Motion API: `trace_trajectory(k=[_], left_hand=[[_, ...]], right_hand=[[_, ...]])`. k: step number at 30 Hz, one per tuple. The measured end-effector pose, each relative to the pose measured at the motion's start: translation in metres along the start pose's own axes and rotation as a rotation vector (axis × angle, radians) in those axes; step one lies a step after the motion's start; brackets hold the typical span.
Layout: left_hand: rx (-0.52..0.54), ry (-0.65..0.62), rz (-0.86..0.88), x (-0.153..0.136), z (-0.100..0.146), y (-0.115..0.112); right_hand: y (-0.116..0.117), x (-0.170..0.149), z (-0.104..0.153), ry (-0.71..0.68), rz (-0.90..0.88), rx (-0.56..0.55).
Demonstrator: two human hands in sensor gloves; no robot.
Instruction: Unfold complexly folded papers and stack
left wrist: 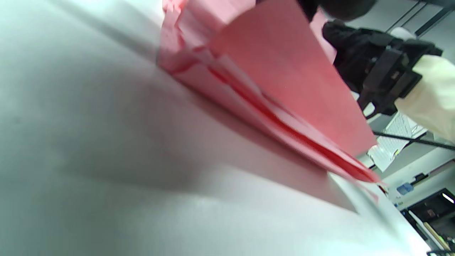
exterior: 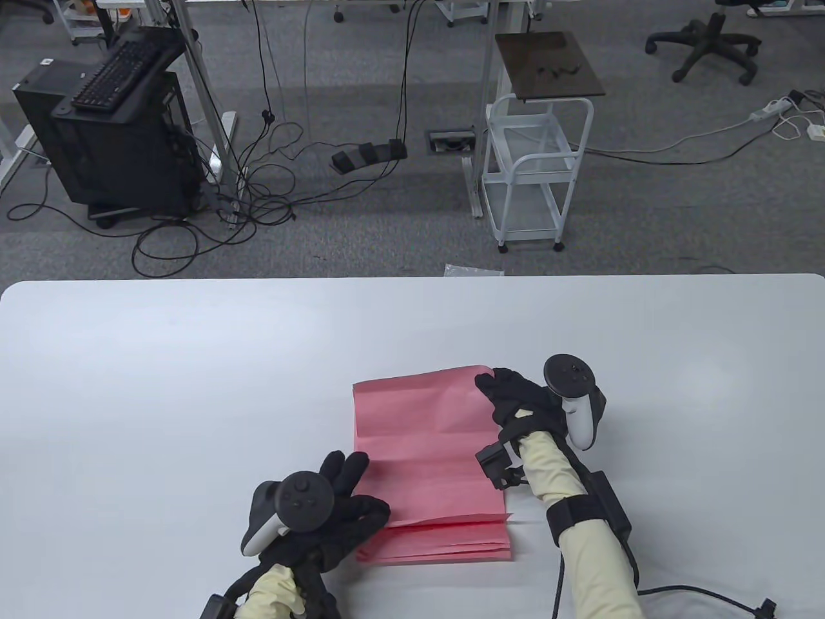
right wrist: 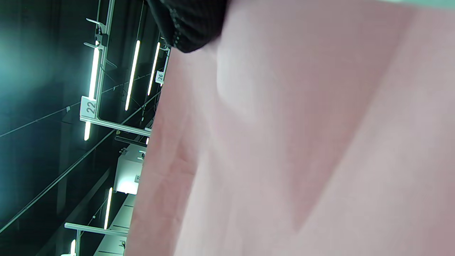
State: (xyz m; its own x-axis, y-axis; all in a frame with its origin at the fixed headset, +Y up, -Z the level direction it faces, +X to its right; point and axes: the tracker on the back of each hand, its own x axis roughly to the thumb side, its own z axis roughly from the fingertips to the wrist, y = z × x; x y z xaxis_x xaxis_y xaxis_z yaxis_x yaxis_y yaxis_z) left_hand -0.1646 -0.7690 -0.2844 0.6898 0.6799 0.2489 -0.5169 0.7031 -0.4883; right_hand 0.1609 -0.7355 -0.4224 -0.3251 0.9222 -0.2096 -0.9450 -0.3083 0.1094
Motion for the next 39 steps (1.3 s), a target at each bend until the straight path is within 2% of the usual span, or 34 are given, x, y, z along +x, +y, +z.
trace_trajectory(k=[8,13,14,16,18,20,21,22,23,24,25,27,28,31,36,39], left_hand=[[-0.136,0.099,-0.150,0.002,-0.016,-0.018],[-0.313,0.210,-0.324,-0.008,-0.025,-0.034],[-0.369,0.256,-0.325,-0.013,-0.026,-0.037],[-0.384,0.265,-0.333,-0.016,-0.027,-0.037],[-0.390,0.271,-0.337,-0.017,-0.027,-0.038],[-0.411,0.277,-0.347,-0.018,-0.027,-0.039],[-0.414,0.279,-0.349,-0.018,-0.027,-0.040],[-0.416,0.280,-0.351,-0.018,-0.027,-0.040],[-0.419,0.281,-0.353,-0.018,-0.027,-0.040],[-0.422,0.283,-0.356,-0.017,-0.027,-0.040],[-0.423,0.283,-0.357,-0.017,-0.027,-0.040],[-0.427,0.295,-0.357,-0.017,-0.026,-0.040],[-0.426,0.299,-0.359,-0.017,-0.026,-0.040],[-0.427,0.306,-0.360,-0.017,-0.026,-0.040],[-0.427,0.304,-0.358,-0.016,-0.026,-0.040],[-0.428,0.300,-0.360,-0.017,-0.027,-0.040]], right_hand=[[0.007,-0.011,-0.006,0.038,-0.029,0.046],[0.011,-0.017,-0.006,0.067,-0.027,0.080],[0.013,-0.017,-0.004,0.047,-0.026,0.102],[0.018,-0.011,0.007,-0.030,0.028,0.112],[0.027,-0.004,0.023,-0.159,0.212,0.126],[0.047,-0.004,0.049,-0.292,0.549,0.234],[0.060,-0.009,0.062,-0.315,0.702,0.357],[0.078,-0.022,0.079,-0.272,0.893,0.567],[0.084,-0.026,0.085,-0.243,0.943,0.629],[0.098,-0.039,0.096,-0.177,1.023,0.759],[0.102,-0.043,0.098,-0.176,1.019,0.772],[0.109,-0.055,0.099,-0.165,1.013,0.728],[0.107,-0.061,0.097,-0.156,1.069,0.723],[0.087,-0.071,0.097,-0.124,1.014,0.682],[0.037,-0.087,0.103,-0.036,0.989,0.642],[0.037,-0.087,0.106,-0.064,0.984,0.602]])
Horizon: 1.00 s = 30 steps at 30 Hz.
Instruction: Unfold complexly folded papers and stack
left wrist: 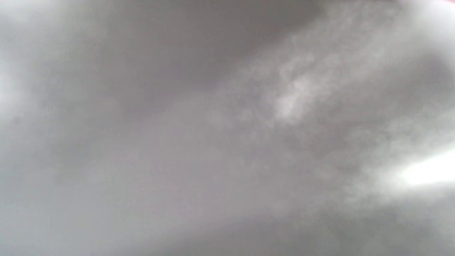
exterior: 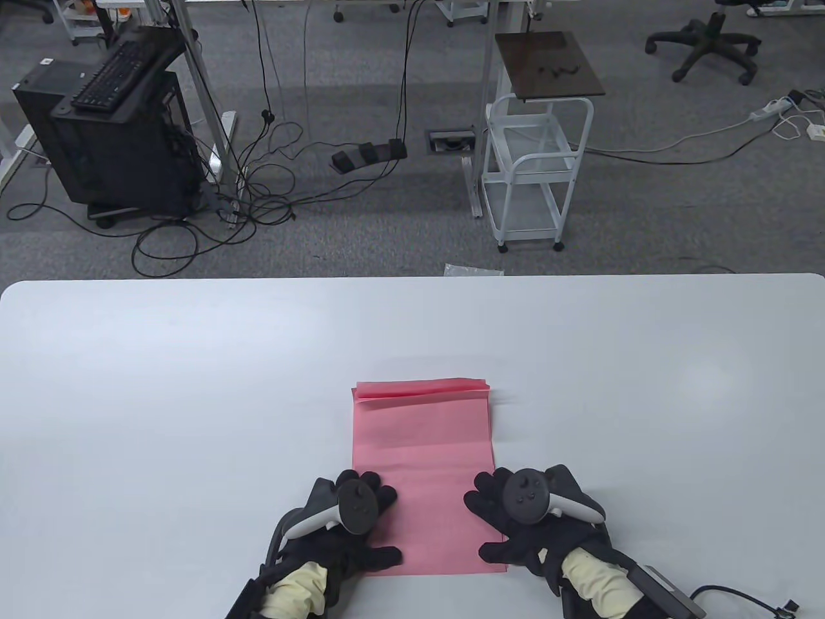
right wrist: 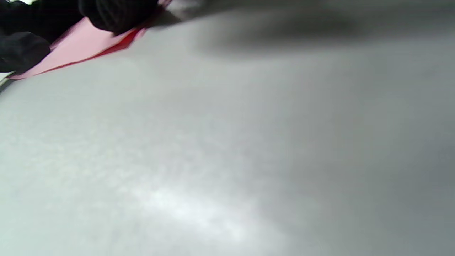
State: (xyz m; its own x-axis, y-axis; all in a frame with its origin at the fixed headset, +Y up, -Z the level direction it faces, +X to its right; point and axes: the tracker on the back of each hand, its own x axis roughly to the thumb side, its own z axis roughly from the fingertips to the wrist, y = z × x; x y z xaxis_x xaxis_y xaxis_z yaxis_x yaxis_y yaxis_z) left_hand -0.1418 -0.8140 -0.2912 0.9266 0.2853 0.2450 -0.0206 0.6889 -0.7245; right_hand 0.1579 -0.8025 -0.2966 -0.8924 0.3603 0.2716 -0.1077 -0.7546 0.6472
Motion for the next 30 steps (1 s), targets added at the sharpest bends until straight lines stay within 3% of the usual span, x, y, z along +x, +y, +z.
trace_trajectory(k=[5,8,11,15,22,27,30], left_hand=[[-0.003,0.001,-0.003,0.000,0.000,0.000],[-0.004,-0.001,-0.004,0.001,0.000,0.000],[-0.003,-0.002,-0.006,0.001,0.000,-0.001],[-0.003,-0.007,-0.007,0.001,0.000,-0.001],[0.000,-0.011,-0.005,0.001,0.000,-0.001],[-0.002,-0.010,-0.006,0.002,0.000,-0.001],[-0.002,-0.008,-0.008,0.002,0.000,-0.001]], right_hand=[[-0.011,0.035,0.000,-0.127,0.145,-0.117],[-0.007,0.056,-0.023,-0.190,0.043,-0.019],[-0.008,0.065,-0.047,-0.157,0.119,0.014],[-0.027,0.040,-0.059,-0.113,0.065,-0.020],[-0.058,-0.018,-0.069,0.112,-0.131,-0.095],[-0.062,-0.011,-0.067,0.132,-0.116,-0.126],[-0.059,0.017,-0.057,0.008,0.019,-0.146]])
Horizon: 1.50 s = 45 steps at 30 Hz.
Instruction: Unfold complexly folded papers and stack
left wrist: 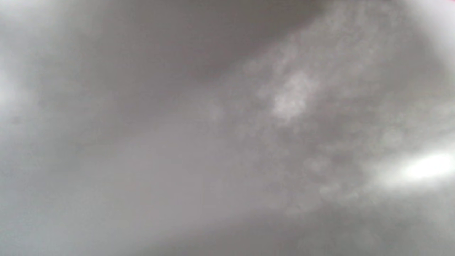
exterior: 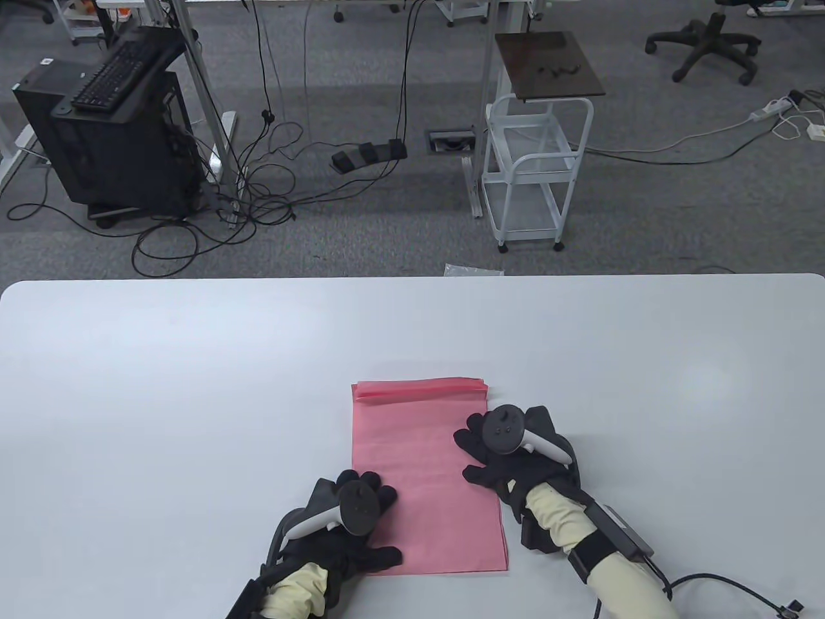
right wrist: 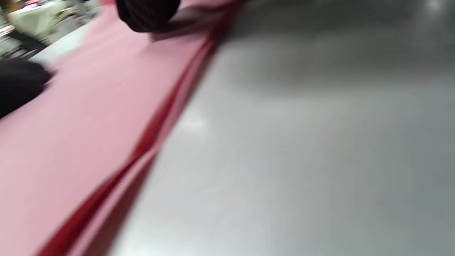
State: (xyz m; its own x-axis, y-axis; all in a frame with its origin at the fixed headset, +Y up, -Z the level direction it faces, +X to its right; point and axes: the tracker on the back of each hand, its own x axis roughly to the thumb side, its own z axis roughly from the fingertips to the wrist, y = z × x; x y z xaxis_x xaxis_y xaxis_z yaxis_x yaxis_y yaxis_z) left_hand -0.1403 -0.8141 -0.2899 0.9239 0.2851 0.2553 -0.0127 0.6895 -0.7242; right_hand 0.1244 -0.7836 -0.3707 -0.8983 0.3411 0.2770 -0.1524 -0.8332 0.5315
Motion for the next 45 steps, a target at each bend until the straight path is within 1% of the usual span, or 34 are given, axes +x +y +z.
trace_trajectory(k=[1,3,4,5,6,7,9,10,11,12,14,16,17,20,21,25,27,28,29,30,31,32,33,34,35,37,38,40,41,45], left_hand=[[0.000,0.000,0.001,0.000,0.000,0.000],[-0.001,0.000,0.001,0.000,0.000,0.000],[-0.001,0.000,0.001,0.000,0.000,0.000],[-0.001,0.000,0.000,0.000,0.000,0.000],[-0.001,0.000,0.001,0.000,0.000,0.000],[0.000,0.000,0.001,0.000,0.000,0.000],[0.002,0.001,0.002,0.000,0.000,0.000],[0.002,0.000,0.002,0.000,0.000,0.000],[0.002,-0.001,0.003,0.000,0.000,0.000],[0.002,-0.002,0.003,0.000,0.000,0.000],[0.001,-0.003,0.003,0.000,0.000,0.000],[0.001,-0.003,0.003,0.000,0.000,0.000],[0.001,-0.003,0.003,0.000,0.000,0.000],[0.001,-0.004,0.003,0.000,0.000,0.000],[0.001,-0.004,0.002,0.000,0.000,0.000],[0.000,-0.003,0.001,0.000,0.000,0.000],[-0.002,-0.002,0.002,0.000,0.000,0.000],[-0.003,-0.001,0.001,0.000,0.000,0.000],[-0.003,-0.001,0.001,0.000,0.000,0.000],[-0.003,-0.001,0.002,0.000,0.000,0.000],[-0.003,-0.002,0.002,0.000,0.000,0.000],[-0.003,-0.003,0.002,0.000,0.000,0.000],[-0.003,-0.003,0.002,0.000,0.000,0.000],[-0.003,-0.003,0.002,0.000,0.000,0.001],[-0.003,-0.002,0.002,0.000,0.000,0.001],[-0.002,-0.001,0.001,0.000,0.000,0.001],[-0.001,0.000,0.001,0.001,0.000,0.001],[0.000,0.002,0.003,0.001,0.000,0.001],[0.001,0.004,0.004,0.001,0.001,0.001],[0.019,0.020,0.009,0.002,0.001,0.002]], right_hand=[[0.006,0.015,0.004,-0.096,0.010,0.034],[0.019,0.036,0.008,-0.161,0.052,0.113],[0.022,0.042,0.007,-0.177,0.079,0.148],[0.026,0.048,0.003,-0.176,0.120,0.182],[0.026,0.049,0.001,-0.172,0.137,0.186],[0.025,0.048,-0.009,-0.144,0.157,0.176],[0.019,0.039,-0.027,-0.103,0.072,0.220],[0.014,0.033,-0.037,-0.065,-0.022,0.238],[0.008,0.028,-0.046,-0.027,-0.074,0.197],[0.003,0.024,-0.053,0.002,-0.083,0.174],[-0.011,0.011,-0.071,0.076,-0.110,0.154],[-0.021,0.000,-0.081,0.140,-0.179,0.123],[-0.026,-0.009,-0.085,0.190,-0.215,0.090],[-0.034,-0.026,-0.091,0.250,-0.314,0.050],[-0.035,-0.028,-0.092,0.255,-0.327,0.047],[-0.038,-0.026,-0.092,0.272,-0.308,0.035],[-0.043,-0.022,-0.087,0.253,-0.347,0.034],[-0.046,-0.017,-0.079,0.230,-0.364,0.009],[-0.048,-0.012,-0.073,0.176,-0.362,-0.025],[-0.050,-0.006,-0.063,0.094,-0.328,-0.064],[-0.050,0.001,-0.050,0.034,-0.267,-0.077],[-0.046,0.007,-0.032,0.000,-0.178,-0.044],[-0.042,0.010,-0.021,-0.015,-0.114,-0.016],[-0.032,0.013,-0.005,-0.034,-0.022,0.022],[-0.023,0.014,0.006,-0.046,0.030,0.054],[0.004,0.013,0.033,-0.053,0.088,0.165],[0.015,0.012,0.043,-0.040,0.082,0.195],[0.029,0.010,0.052,-0.016,0.034,0.187],[0.033,0.010,0.053,-0.007,0.026,0.180],[0.049,0.007,0.051,0.014,0.077,0.213]])
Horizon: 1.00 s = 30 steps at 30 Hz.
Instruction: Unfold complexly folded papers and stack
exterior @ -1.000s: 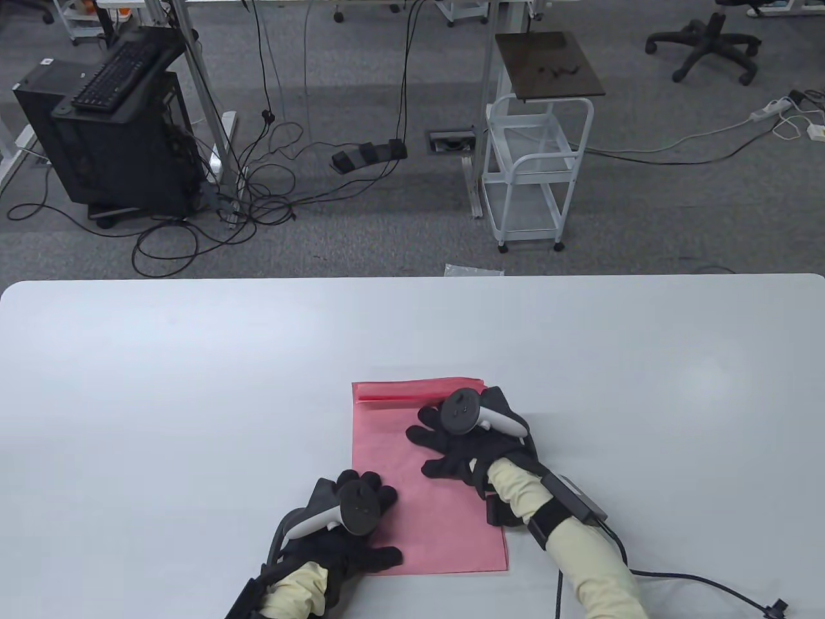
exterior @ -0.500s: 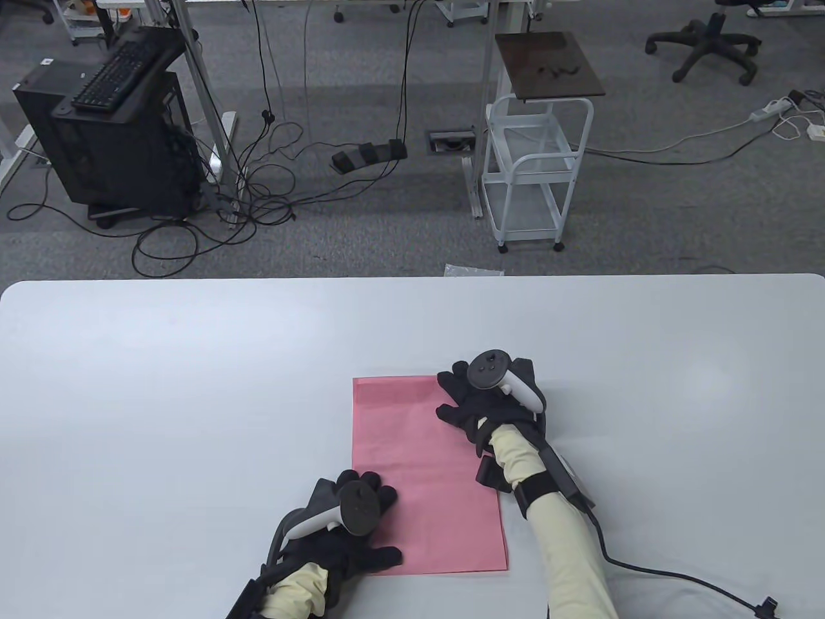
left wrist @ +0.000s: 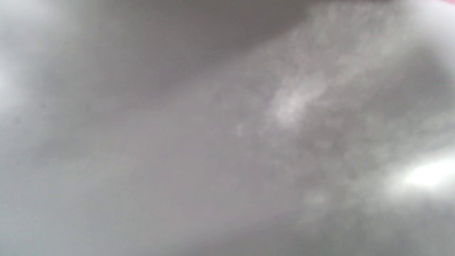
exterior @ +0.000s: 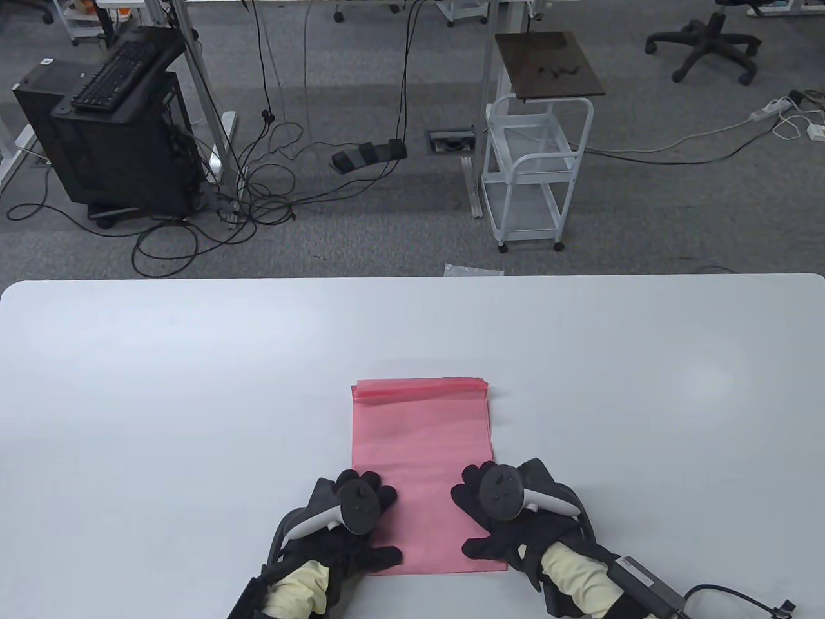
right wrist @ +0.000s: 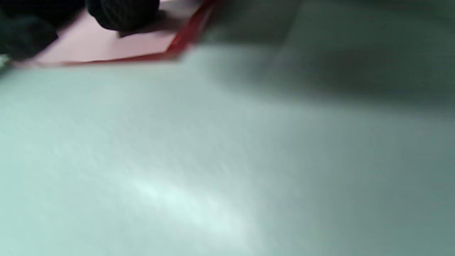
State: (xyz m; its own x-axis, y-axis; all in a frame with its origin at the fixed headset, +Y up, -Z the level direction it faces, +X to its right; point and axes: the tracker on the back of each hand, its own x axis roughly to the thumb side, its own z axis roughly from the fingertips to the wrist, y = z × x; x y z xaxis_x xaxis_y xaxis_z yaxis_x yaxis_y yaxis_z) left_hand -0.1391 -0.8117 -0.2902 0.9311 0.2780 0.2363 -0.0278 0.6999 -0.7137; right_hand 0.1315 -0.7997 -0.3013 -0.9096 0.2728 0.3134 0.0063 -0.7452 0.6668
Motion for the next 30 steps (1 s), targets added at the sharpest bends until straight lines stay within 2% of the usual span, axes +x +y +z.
trace_trajectory(k=[4,7,9,13,15,17,19,22,24,27,30], left_hand=[[-0.016,0.021,-0.018,0.010,0.004,0.015],[0.080,-0.019,-0.034,0.032,0.009,0.022],[0.064,-0.085,-0.066,0.052,0.005,0.017],[0.015,-0.104,-0.146,0.072,-0.009,-0.003],[0.027,-0.102,-0.113,0.065,-0.008,-0.004],[-0.005,-0.072,-0.116,0.052,-0.003,-0.002],[-0.018,-0.023,-0.145,0.032,0.006,0.001],[-0.039,0.057,-0.075,-0.004,0.019,0.004],[-0.032,0.082,-0.041,-0.019,0.024,0.005],[-0.018,0.081,-0.019,-0.022,0.026,0.005],[0.036,0.073,-0.105,-0.009,0.028,0.016]], right_hand=[[0.002,-0.005,0.000,-0.018,-0.089,-0.020],[0.003,-0.005,0.000,-0.032,-0.086,-0.058],[0.003,-0.005,0.000,-0.036,-0.101,-0.055],[0.004,-0.006,0.000,-0.039,-0.108,-0.053],[0.004,-0.006,0.000,-0.040,-0.114,-0.053],[0.004,-0.006,0.000,-0.040,-0.116,-0.053],[0.004,-0.007,0.000,-0.040,-0.117,-0.054],[0.004,-0.007,0.000,-0.041,-0.123,-0.050],[0.004,-0.007,0.000,-0.042,-0.129,-0.047],[0.004,-0.007,0.000,-0.042,-0.131,-0.045],[0.004,-0.007,0.000,-0.043,-0.135,-0.043]])
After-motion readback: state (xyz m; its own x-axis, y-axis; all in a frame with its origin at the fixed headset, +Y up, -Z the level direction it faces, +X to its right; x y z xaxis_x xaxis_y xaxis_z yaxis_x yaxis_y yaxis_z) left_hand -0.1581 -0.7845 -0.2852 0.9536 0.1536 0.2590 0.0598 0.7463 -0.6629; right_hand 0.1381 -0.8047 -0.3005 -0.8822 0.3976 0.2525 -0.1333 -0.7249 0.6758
